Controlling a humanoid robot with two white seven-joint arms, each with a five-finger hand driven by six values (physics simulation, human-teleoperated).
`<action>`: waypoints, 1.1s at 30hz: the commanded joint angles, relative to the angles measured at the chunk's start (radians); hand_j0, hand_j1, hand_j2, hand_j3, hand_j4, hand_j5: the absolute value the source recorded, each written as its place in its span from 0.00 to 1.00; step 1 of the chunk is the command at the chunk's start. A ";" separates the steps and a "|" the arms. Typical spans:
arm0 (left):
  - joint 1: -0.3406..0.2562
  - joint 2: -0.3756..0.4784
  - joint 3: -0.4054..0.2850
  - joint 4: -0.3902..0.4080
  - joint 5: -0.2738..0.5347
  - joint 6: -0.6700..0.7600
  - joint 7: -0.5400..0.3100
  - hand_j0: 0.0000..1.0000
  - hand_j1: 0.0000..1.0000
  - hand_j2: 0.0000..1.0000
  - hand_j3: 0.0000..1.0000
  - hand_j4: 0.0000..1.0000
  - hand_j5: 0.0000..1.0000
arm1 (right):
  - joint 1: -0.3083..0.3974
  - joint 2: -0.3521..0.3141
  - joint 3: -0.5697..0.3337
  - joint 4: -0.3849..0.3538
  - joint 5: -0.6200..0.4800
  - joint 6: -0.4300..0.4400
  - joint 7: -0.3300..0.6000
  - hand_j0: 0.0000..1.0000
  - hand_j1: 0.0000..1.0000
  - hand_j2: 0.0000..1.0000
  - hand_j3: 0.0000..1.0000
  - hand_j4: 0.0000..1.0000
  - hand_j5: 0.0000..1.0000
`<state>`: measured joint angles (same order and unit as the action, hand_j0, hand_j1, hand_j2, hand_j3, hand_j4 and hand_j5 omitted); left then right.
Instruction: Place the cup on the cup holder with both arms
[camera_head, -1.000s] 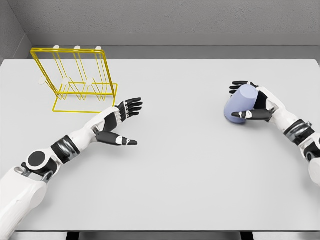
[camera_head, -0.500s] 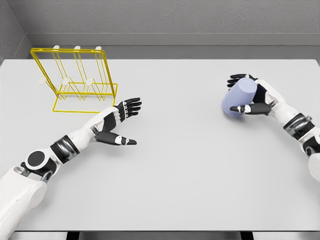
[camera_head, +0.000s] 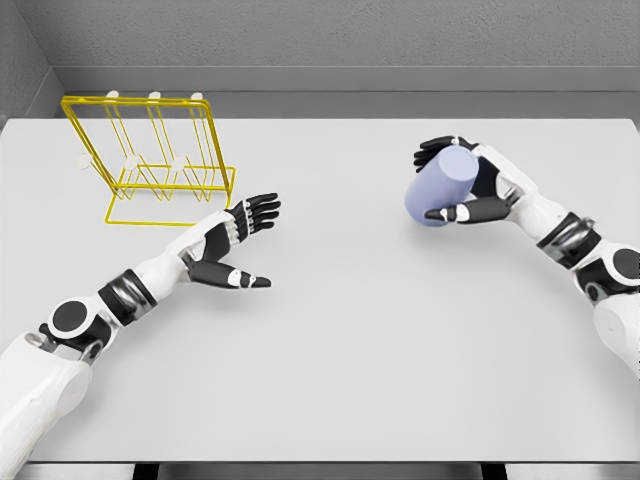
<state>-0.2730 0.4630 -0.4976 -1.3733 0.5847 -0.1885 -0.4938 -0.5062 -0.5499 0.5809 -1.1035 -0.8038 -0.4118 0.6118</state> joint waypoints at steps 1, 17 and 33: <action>0.000 0.002 0.001 -0.001 0.006 0.000 0.000 1.00 1.00 1.00 1.00 1.00 1.00 | 0.000 0.005 0.017 -0.038 -0.006 0.001 -0.001 0.68 0.68 0.68 0.68 0.68 0.68; 0.000 -0.003 0.001 0.013 0.000 -0.045 0.001 1.00 1.00 1.00 1.00 1.00 1.00 | -0.006 0.113 0.123 -0.078 -0.005 0.001 -0.001 0.67 0.67 0.67 0.67 0.67 0.67; 0.002 0.013 0.011 0.014 -0.062 -0.092 0.004 1.00 1.00 1.00 1.00 1.00 1.00 | -0.005 0.203 0.172 -0.006 0.074 0.002 -0.001 0.67 0.67 0.67 0.67 0.67 0.67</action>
<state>-0.2715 0.4719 -0.4930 -1.3585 0.5449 -0.2718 -0.4909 -0.5108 -0.3548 0.7468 -1.1216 -0.7419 -0.4100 0.6119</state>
